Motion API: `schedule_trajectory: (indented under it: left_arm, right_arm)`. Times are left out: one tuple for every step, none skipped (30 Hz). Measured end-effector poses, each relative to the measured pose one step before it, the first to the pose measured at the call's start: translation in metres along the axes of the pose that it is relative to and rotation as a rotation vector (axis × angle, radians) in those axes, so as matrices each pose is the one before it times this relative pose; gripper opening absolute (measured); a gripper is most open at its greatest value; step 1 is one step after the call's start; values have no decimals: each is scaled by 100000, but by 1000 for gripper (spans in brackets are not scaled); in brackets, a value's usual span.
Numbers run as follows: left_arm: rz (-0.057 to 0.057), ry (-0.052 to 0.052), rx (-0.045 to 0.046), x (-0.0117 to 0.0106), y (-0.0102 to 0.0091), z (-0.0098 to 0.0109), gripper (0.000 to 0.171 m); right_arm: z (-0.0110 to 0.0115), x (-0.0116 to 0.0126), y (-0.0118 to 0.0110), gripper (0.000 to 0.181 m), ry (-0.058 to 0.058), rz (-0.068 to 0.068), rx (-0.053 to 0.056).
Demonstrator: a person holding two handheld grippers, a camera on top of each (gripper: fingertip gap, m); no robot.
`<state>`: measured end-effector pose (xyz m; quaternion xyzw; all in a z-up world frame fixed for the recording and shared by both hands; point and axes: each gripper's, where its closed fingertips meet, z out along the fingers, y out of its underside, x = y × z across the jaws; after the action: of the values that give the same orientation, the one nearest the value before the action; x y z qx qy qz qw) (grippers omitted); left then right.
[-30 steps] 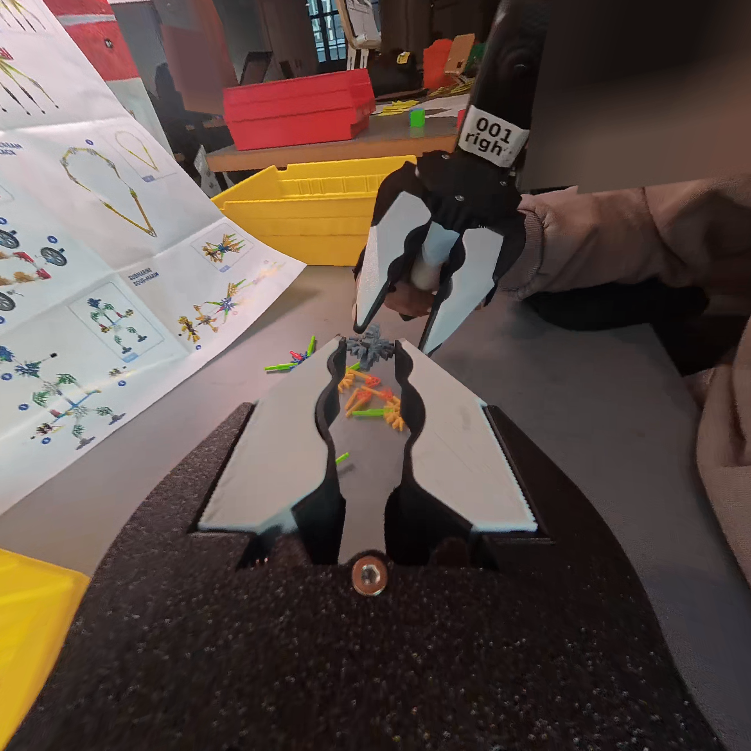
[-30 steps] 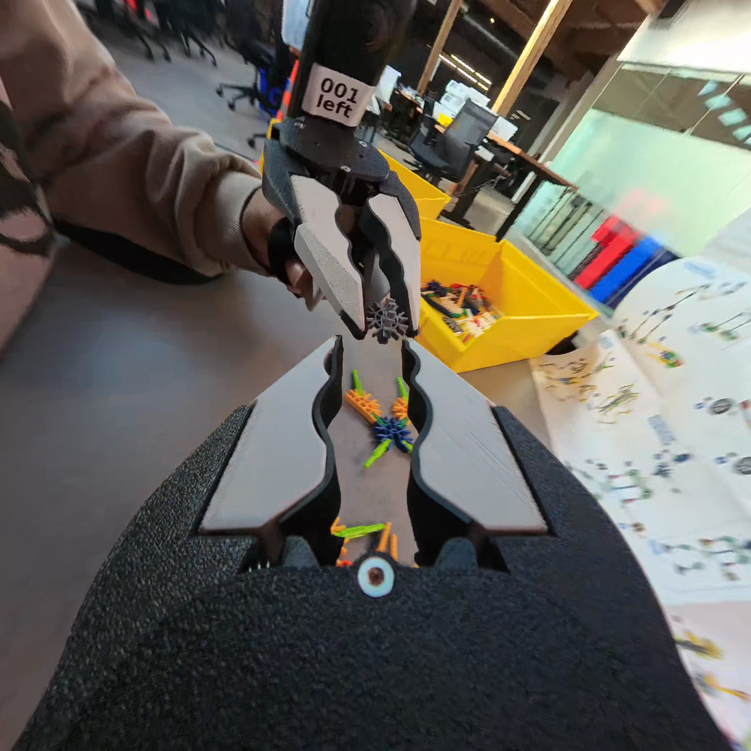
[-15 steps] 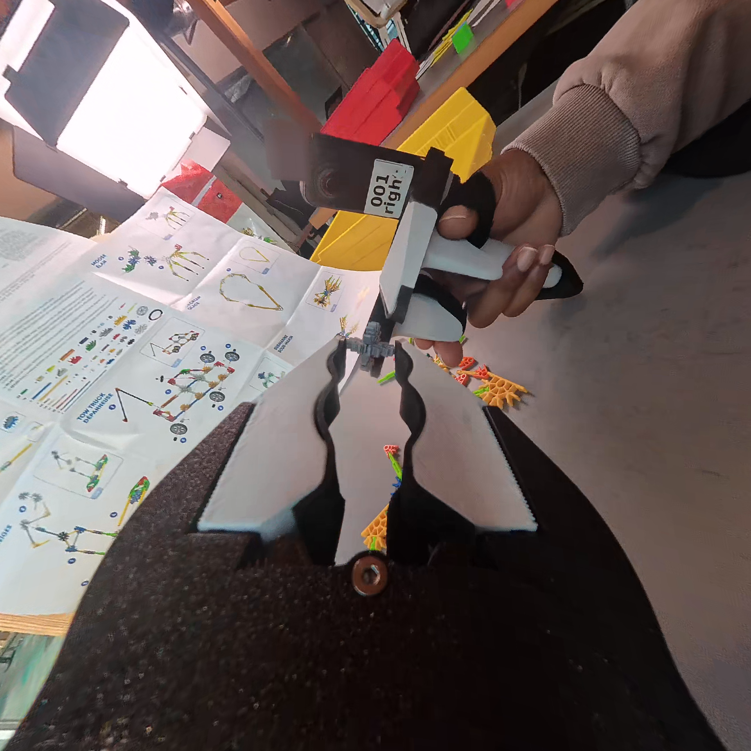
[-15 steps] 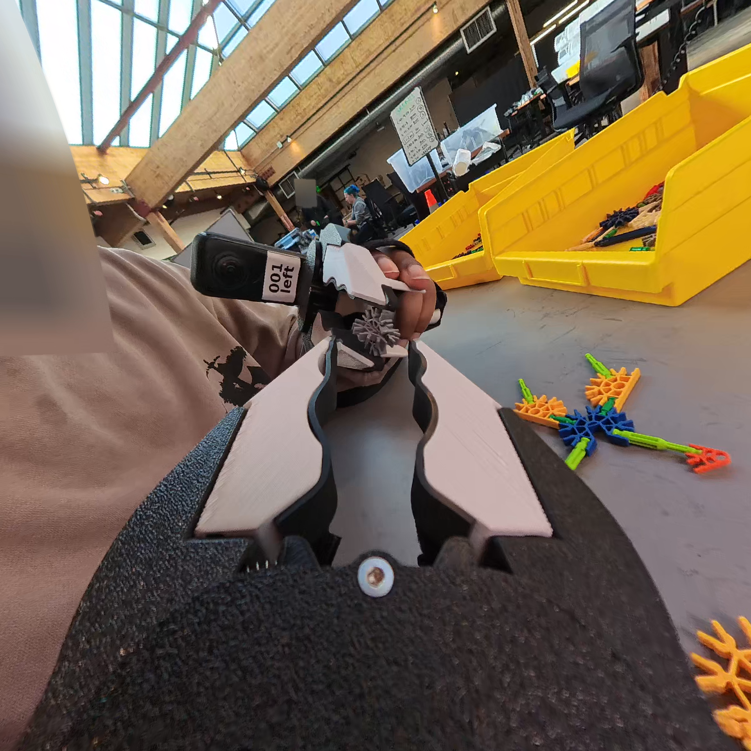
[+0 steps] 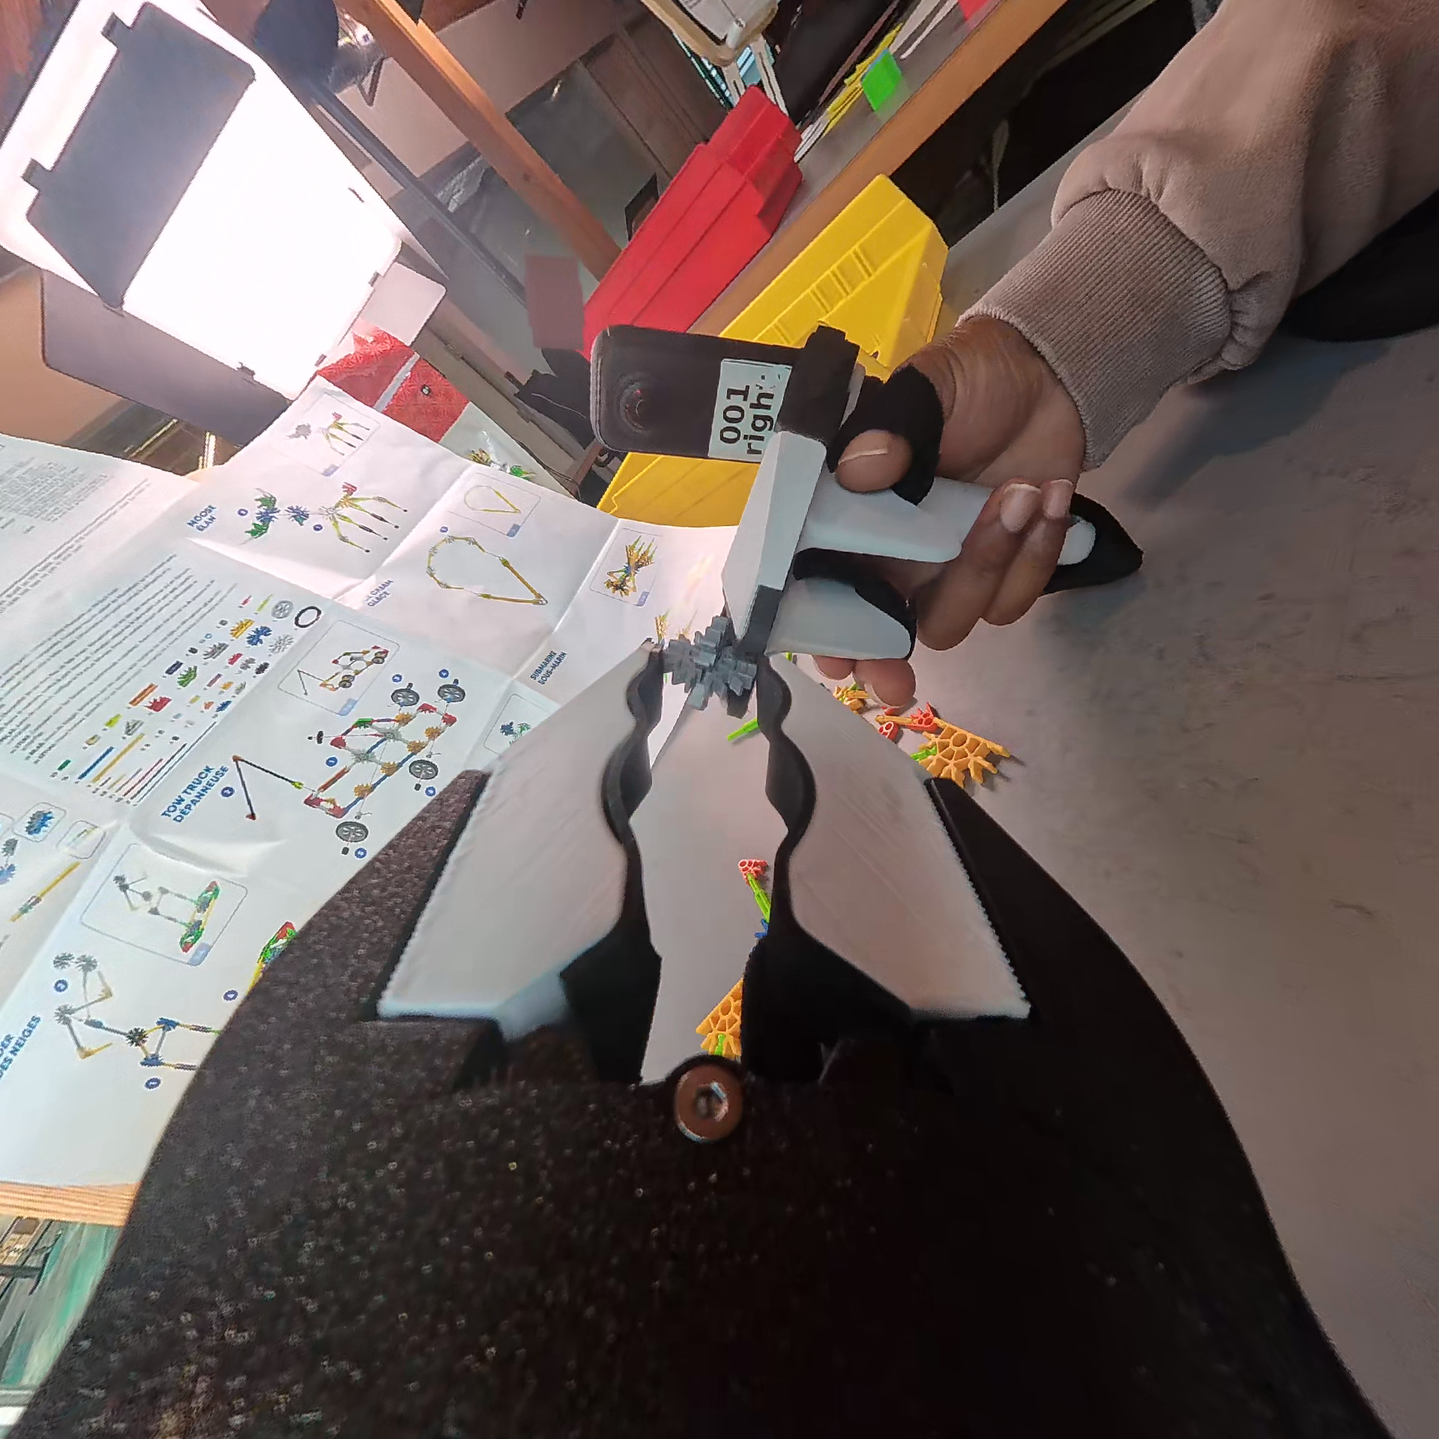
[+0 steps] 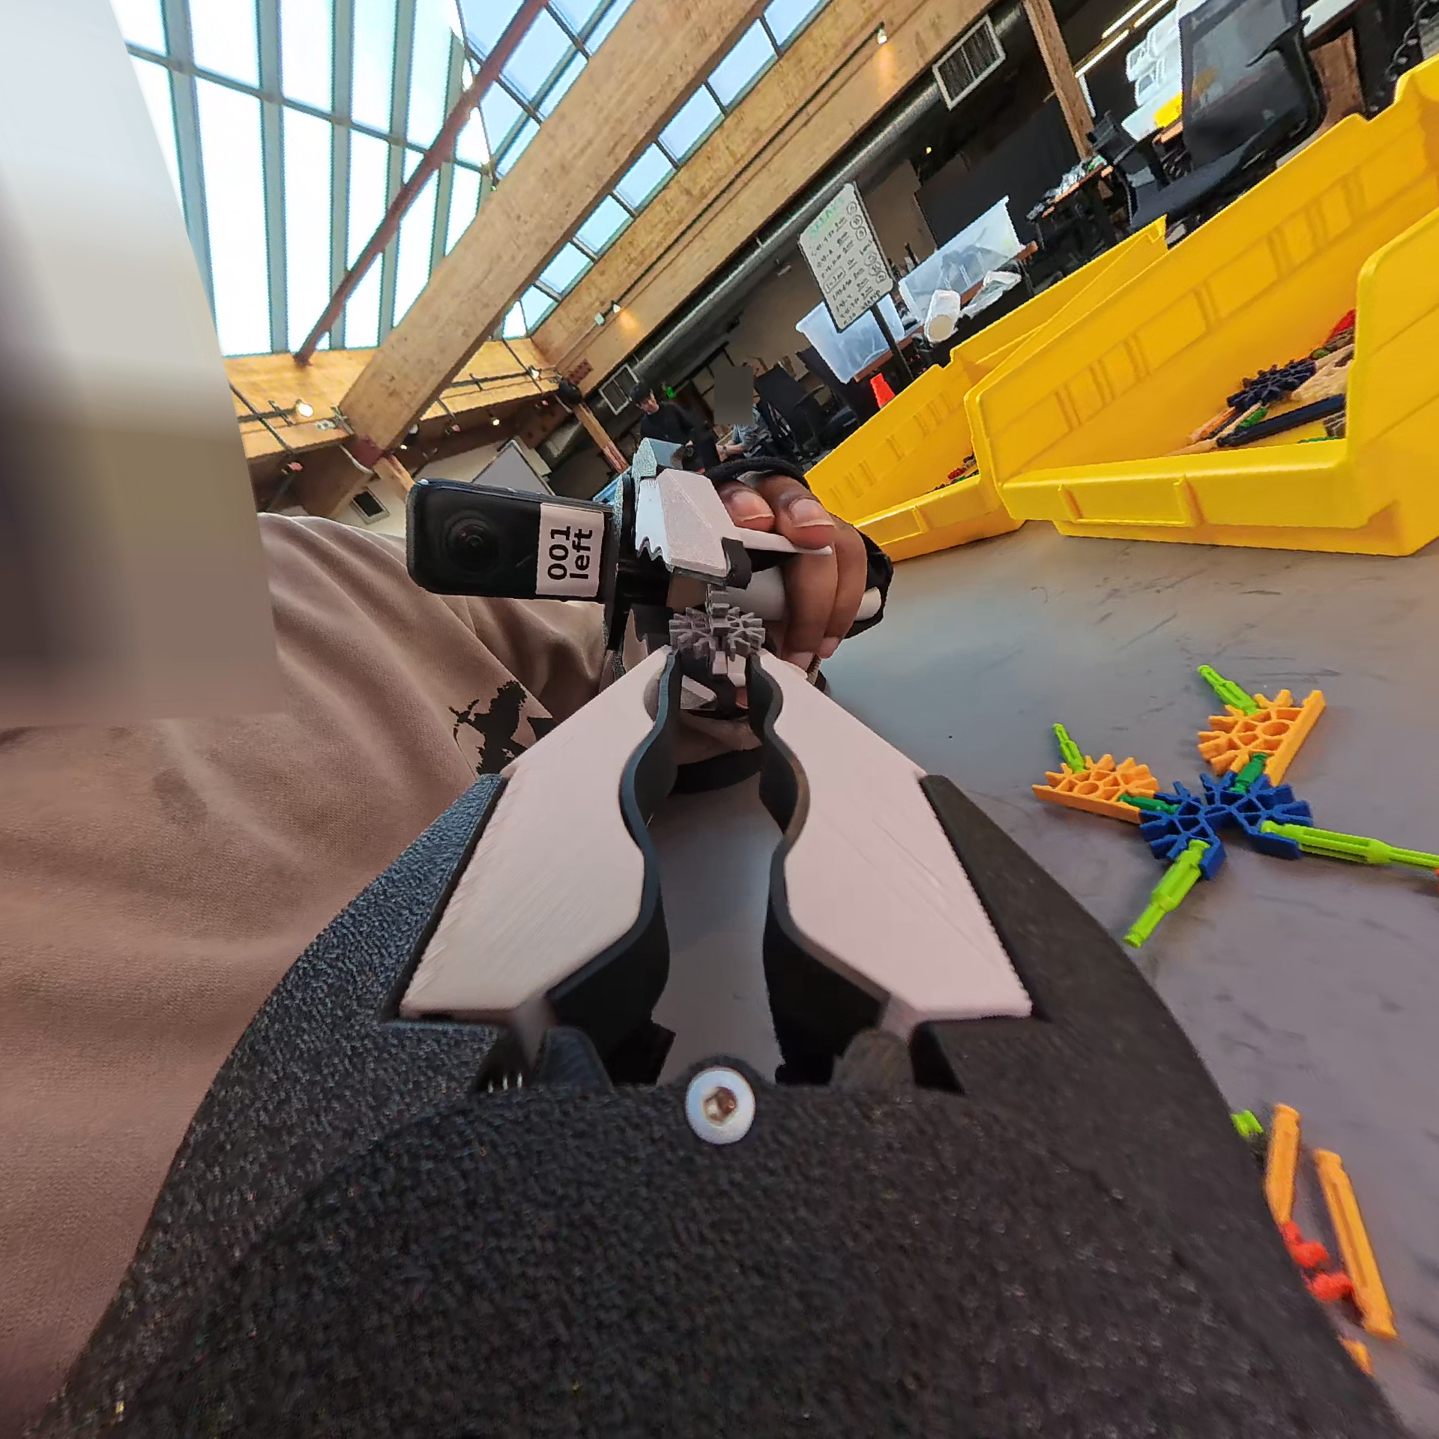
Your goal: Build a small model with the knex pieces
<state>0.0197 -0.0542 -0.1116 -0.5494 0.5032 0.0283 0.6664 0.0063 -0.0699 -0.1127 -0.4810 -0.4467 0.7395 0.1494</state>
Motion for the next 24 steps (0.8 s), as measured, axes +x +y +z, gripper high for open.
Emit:
schedule_trajectory:
  left_arm:
    - [-124, 113, -115, 0, 10, 5, 24]
    - [-102, 126, -200, 16, 47, 10, 24]
    - [-238, 181, 52, 29, 19, 7, 24]
    - [-818, 330, 217, 17, 15, -2, 24]
    - [-1847, 635, 408, -5, 8, -3, 24]
    - [-3015, 870, 943, -58, -47, -34, 24]
    - [-3991, 912, 1302, -122, -81, -64, 24]
    - [-4972, 1633, 1626, -137, -96, -85, 24]
    - [-6333, 3353, 1949, 22, -118, -102, 23]
    - [-7534, 4159, 2221, 75, -146, -106, 24]
    - [-8347, 3200, 2899, -102, -218, -125, 24]
    - [-9142, 3858, 3380, -63, -271, -147, 24]
    - [-10342, 5575, 3146, 118, -258, -141, 23]
    - [-10921, 5648, 3343, 102, -305, -158, 23]
    - [-10672, 5623, 3938, 125, -399, -183, 23]
    - [-10283, 5896, 3759, 185, -375, -168, 24]
    - [-9658, 4800, 3248, 76, -303, -133, 24]
    - [-8670, 4232, 2697, 46, -206, -118, 23]
    - [-7621, 4060, 1845, 66, -84, -66, 23]
    - [-6567, 2888, 1364, -34, -10, -26, 23]
    - [-5989, 2218, 842, -73, 56, 20, 23]
    - [-6026, 2189, -339, -52, 215, 91, 23]
    - [-5880, 1663, -901, -124, 298, 136, 23]
    - [-5348, 1213, -725, -165, 308, 143, 23]
  right_arm:
    - [-2, -4, 4, 14, -187, 192, 52]
    - [-19, 41, 11, 14, 179, 47, -99]
    - [-11, 34, 26, 14, 286, -342, -452]
    - [-22, 24, 42, 14, 403, -885, -598]
    - [-26, 35, 31, 14, 908, -1761, -709]
    - [-52, 12, -36, 16, 1224, -2863, -568]
    - [-70, -39, -124, 19, 1374, -3941, -316]
    - [-104, -44, -40, 22, 1882, -5167, -1504]
    - [-141, 2, 1, 25, 2866, -7327, -2315]
    - [-181, 31, -164, 28, 3678, -8639, -1442]
    - [-209, -68, -367, 30, 3075, -8186, -335]
    - [-184, -114, -417, 31, 2514, -7617, -78]
    - [-166, -103, -480, 34, 3059, -8417, 313]
    - [-142, -164, -437, 35, 2907, -8991, 27]
    - [-84, -86, -341, 36, 3302, -8670, -928]
    - [13, -94, -186, 38, 2902, -8079, -2042]
    - [74, -165, -77, 40, 2187, -7326, -2648]
    - [104, -119, -34, 41, 2505, -6951, -2562]
    - [134, -117, 11, 42, 2376, -6509, -2430]
    - [161, -102, 65, 43, 2262, -5849, -2580]
    - [157, -1, 76, 43, 2725, -5720, -2563]
    - [146, 43, 92, 43, 2833, -5607, -2542]
    - [133, 88, 154, 43, 2801, -5317, -2810]
    - [100, 21, 122, 43, 2220, -4994, -2280]
